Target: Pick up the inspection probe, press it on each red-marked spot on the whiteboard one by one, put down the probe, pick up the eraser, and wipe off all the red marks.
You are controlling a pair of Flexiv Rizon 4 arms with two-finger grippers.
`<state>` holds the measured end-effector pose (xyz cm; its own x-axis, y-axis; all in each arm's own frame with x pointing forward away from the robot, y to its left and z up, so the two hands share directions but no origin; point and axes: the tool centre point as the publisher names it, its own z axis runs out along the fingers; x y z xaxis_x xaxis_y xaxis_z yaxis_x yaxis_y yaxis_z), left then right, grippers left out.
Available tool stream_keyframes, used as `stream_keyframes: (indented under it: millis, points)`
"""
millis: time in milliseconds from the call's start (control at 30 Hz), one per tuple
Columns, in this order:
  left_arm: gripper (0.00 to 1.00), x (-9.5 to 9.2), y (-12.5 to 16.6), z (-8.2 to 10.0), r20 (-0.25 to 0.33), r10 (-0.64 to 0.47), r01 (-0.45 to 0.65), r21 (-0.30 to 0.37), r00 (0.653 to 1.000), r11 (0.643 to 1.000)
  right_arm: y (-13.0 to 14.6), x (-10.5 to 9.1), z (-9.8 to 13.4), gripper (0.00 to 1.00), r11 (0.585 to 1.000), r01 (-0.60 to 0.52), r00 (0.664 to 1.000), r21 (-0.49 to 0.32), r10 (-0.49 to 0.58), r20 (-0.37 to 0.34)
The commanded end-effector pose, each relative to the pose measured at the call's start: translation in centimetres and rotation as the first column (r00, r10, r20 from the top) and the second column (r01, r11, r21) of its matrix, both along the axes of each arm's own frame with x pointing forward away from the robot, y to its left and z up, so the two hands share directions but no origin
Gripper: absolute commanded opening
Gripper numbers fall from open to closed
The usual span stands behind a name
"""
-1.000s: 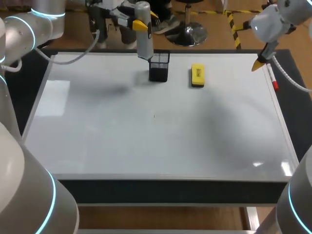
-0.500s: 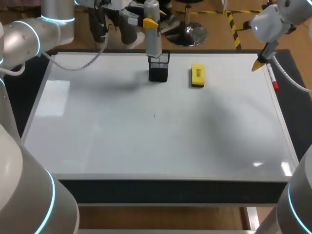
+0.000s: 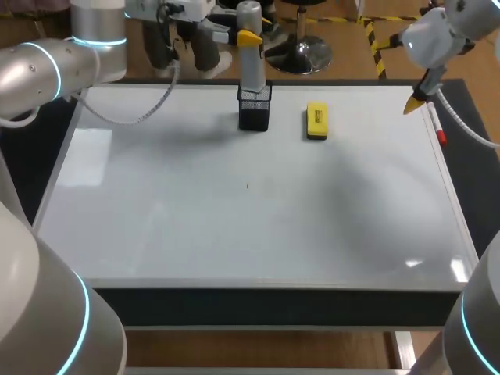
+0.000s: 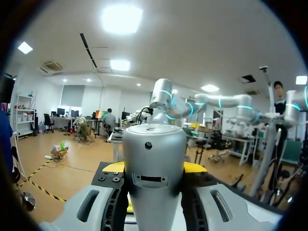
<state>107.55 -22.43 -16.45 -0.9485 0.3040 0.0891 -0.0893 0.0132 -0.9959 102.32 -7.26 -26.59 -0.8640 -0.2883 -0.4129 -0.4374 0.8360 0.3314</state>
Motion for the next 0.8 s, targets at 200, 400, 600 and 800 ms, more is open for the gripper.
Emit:
stream_keyframes:
  millis: [200, 400, 600, 800]
  points:
    - [0.00, -0.3, -0.2, -0.2, 0.012, 0.195, -0.195, 0.020, 0.981, 0.981, 0.0, 0.0, 0.0, 1.00, 1.000, -0.001, 1.000, -0.005, 0.001, -0.001]
    - [0.00, 0.2, -0.1, -0.7, 0.005, 0.227, -0.227, 0.017, 0.974, 0.974, 0.0, 0.0, 0.0, 1.00, 1.000, -0.001, 1.000, -0.005, 0.001, -0.001]
    - [0.00, 0.7, -0.2, -1.1, 0.007, 0.230, -0.230, 0.031, 0.973, 0.973, 0.0, 0.0, 0.0, 1.00, 1.000, -0.001, 1.000, -0.005, 0.001, -0.001]
    - [0.00, 1.1, -0.2, -1.7, 0.011, 0.225, -0.226, 0.027, 0.974, 0.974, 0.0, 0.0, 0.0, 1.00, 1.000, -0.001, 1.000, -0.005, 0.001, -0.001]
